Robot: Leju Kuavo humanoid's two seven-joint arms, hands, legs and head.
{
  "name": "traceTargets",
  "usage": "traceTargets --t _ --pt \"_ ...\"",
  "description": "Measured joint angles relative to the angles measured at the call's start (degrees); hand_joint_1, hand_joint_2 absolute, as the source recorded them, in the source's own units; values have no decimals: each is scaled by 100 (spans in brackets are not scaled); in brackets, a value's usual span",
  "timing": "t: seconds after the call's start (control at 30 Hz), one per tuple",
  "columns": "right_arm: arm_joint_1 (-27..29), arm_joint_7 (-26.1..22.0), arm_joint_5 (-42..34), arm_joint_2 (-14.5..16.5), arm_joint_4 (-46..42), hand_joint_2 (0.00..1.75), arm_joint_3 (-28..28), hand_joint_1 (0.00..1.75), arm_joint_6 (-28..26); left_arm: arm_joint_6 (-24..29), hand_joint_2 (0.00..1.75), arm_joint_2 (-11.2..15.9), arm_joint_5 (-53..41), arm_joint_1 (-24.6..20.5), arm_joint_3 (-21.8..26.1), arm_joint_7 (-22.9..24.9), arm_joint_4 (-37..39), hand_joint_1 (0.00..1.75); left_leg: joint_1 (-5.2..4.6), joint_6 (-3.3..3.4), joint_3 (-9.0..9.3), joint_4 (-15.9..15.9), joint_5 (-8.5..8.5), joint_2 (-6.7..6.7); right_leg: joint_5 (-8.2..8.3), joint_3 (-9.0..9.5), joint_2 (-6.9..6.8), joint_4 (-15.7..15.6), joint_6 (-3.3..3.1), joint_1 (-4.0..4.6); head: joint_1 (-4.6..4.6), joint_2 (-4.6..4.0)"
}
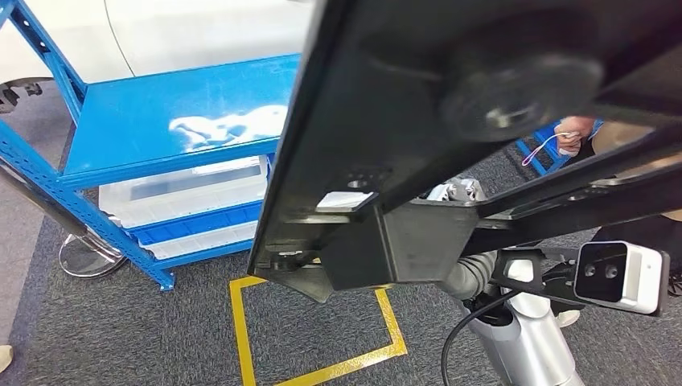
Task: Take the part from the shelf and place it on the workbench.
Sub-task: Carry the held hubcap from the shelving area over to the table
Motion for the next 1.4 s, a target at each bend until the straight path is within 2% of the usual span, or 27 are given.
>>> traceTargets --t 0.07,0.17,0.2,0.23,0.27,0.3,0.37,0.43,0.5,0.57,0.63,0.67,0.7,0.73,0.77,0.8,0.87,0.93,1.0,1.03,1.1,1.17,1.23,1.27,1.3,1.33,1.4 --pt "-22 2 16 -15 -1 175 -21 175 -1 3 175 -17 -3 -16 -1 1 0 0 26 72 -12 -35 37 115 -146 -120 -137 220 59 3 26 -1" --pt "-45 2 19 -34 1 175 -38 175 -3 8 175 -24 -3 -8 0 1 -1 0 26 112 -53 -41 58 301 -681 -637 -360 1294 149 -51 58 -1" --pt "-42 2 19 -40 1 175 -40 175 -3 9 175 -24 -4 -3 0 2 -1 0 25 111 -64 -36 59 368 -767 -775 -377 1586 175 -77 58 -1" --pt "-40 3 20 -45 1 175 -40 175 -3 10 175 -25 -4 -3 0 2 0 0 26 106 -69 -29 58 432 -743 -812 -393 1674 194 -100 59 -1" --pt "-41 3 20 -49 1 175 -42 175 -3 10 175 -27 -4 -6 0 3 0 0 26 99 -68 -23 55 494 -613 -729 -419 1523 204 -118 59 -1" --pt "-43 3 20 -51 1 175 -43 175 -3 10 175 -33 -5 -11 0 3 0 0 27 87 -60 -18 47 550 -414 -538 -479 1161 204 -128 59 -1" --pt "-53 3 20 -52 1 175 -48 175 -3 10 175 -43 -4 -19 0 3 -1 0 7 40 -45 -5 26 648 -124 -137 -750 363 158 -96 59 -1" --pt "-60 3 21 -58 1 175 -53 175 -3 10 175 -45 -4 -22 0 3 0 0 -24 -26 -38 2 11 740 -65 -7 -883 35 77 -44 56 -1" --pt "-58 4 22 -68 -1 175 -61 175 -3 10 175 -45 -5 -28 0 3 0 0 -25 -98 -36 1 -6 819 -43 -39 -750 23 -5 -34 54 -1" --pt "-67 3 21 -74 -6 175 -71 175 -3 10 175 -44 -5 -37 0 2 -1 0 -2 -157 -103 179 -157 650 -9 -42 -630 -11 -86 -54 50 0" --pt "-74 3 21 -78 -10 175 -74 175 -2 10 175 -45 -5 -29 -1 3 1 0 15 -178 -371 804 -514 365 10 -42 -513 -28 -144 -58 41 0" --pt "-73 4 22 -78 -9 175 -74 175 -1 10 175 -47 -5 -16 -1 3 1 0 17 -179 -561 1215 -694 297 12 -46 -447 -26 -159 -49 37 0" --pt "-69 5 22 -79 -9 175 -74 175 -1 10 175 -49 -5 -4 -1 4 2 0 17 -179 -725 1544 -793 270 13 -46 -371 -23 -166 -37 35 -1" --pt "-67 6 23 -80 -8 175 -74 175 -1 10 175 -49 -5 4 -1 5 2 0 17 -174 -813 1693 -781 259 13 -46 -290 -17 -169 -28 35 -1" --pt "-66 6 23 -80 -9 175 -74 175 -1 10 175 -49 -5 7 0 5 1 0 17 -163 -799 1618 -655 251 12 -42 -208 -9 -168 -21 35 -1" --pt "-65 7 23 -81 -9 175 -74 175 -1 10 175 -48 -5 5 0 5 1 0 17 -145 -685 1321 -436 219 8 -36 -127 3 -162 -18 35 -1" --pt "-70 7 22 -81 -10 175 -74 175 -3 10 175 -47 -5 2 -1 5 1 0 25 -98 -366 537 -45 6 -8 -42 16 43 -134 -16 39 -1" --pt "-79 26 35 -83 -9 175 -74 175 -19 9 175 -45 -13 -3 -3 8 2 0 22 -68 -203 146 56 -172 -8 -93 139 76 -74 -34 39 0" --pt "-78 67 66 -93 -14 175 -75 175 -57 8 175 -52 -34 -16 -6 17 2 0 17 -34 -180 98 46 -121 18 -141 253 71 4 -57 38 1" --pt "-69 85 84 -105 -24 175 -79 175 -83 9 175 -60 -52 -22 -11 30 1 0 24 -3 -167 68 63 -60 10 -155 232 86 38 -58 41 0" --pt "-55 108 102 -144 -50 175 -92 175 -138 22 175 -79 -102 -24 -31 91 1 0 48 62 -135 4 94 78 -163 -292 -8 372 92 -46 75 0" --pt "-29 124 77 -192 -63 175 -114 175 -217 38 175 -85 -159 -2 -54 181 2 0 34 99 -124 -12 93 228 -510 -649 -291 1091 138 -72 105 -1" --pt "10 162 23 -249 -63 175 -152 175 -326 35 175 -90 -208 21 -78 239 2 0 25 104 -124 -10 80 382 -667 -941 -375 1642 180 -113 106 -1" --pt "25 159 37 -281 -64 175 -180 175 -373 21 175 -92 -210 24 -89 232 2 0 24 97 -120 -8 73 456 -583 -927 -400 1599 193 -129 108 -1" --pt "51 113 124 -306 -78 175 -208 175 -410 -7 175 -93 -194 22 -95 194 2 0 24 85 -110 -7 62 523 -415 -794 -445 1339 196 -139 108 -1" --pt "102 0 303 -322 -110 175 -232 175 -449 -42 175 -88 -173 19 -97 137 2 0 24 68 -92 -6 49 581 -215 -572 -558 926 184 -137 109 -1" --pt "272 -310 802 -330 -216 175 -239 175 -563 -99 175 -49 -131 16 -97 35 1 0 1 11 -61 2 13 671 7 -203 -808 227 120 -82 105 -1"
